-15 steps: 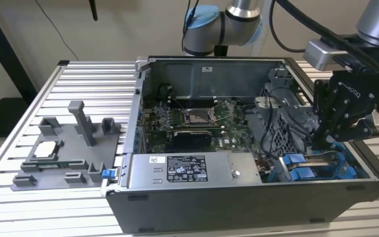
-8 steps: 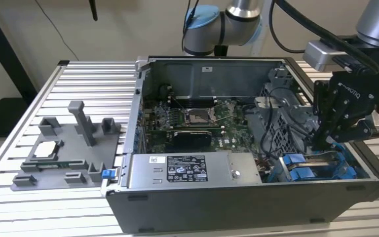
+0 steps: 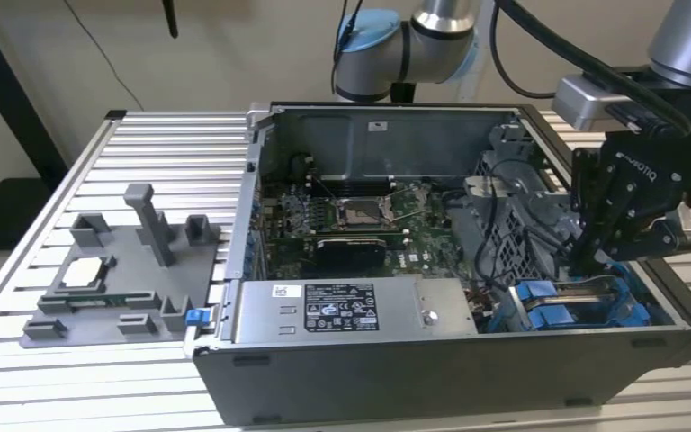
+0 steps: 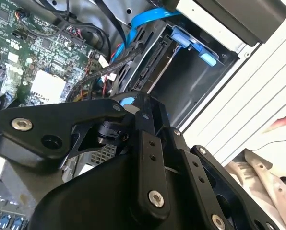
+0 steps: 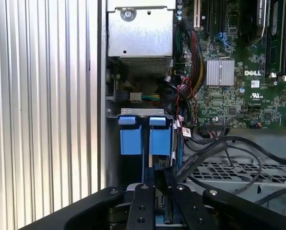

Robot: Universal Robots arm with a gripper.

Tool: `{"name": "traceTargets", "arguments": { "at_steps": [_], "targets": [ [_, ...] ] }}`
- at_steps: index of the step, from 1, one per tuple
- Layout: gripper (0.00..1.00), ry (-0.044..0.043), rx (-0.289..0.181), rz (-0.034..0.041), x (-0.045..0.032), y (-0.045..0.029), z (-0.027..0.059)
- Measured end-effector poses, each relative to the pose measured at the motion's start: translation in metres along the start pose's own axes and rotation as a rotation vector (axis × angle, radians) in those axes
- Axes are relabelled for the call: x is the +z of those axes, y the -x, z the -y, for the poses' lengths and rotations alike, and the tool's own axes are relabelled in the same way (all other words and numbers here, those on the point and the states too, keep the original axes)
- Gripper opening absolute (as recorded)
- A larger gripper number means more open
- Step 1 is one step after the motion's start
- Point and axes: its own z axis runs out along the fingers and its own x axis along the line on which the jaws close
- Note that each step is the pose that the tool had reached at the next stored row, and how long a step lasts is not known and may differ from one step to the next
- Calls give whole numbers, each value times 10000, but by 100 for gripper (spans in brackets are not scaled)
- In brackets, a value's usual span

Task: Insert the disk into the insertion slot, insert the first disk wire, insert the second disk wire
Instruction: 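Insert the first disk wire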

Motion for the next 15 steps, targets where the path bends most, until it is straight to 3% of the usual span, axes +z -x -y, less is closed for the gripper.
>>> {"name": "traceTargets", "arguments": {
  "at_steps": [15],
  "targets": [
    [0, -22, 4, -125, 67, 5, 1]
  ]
}}
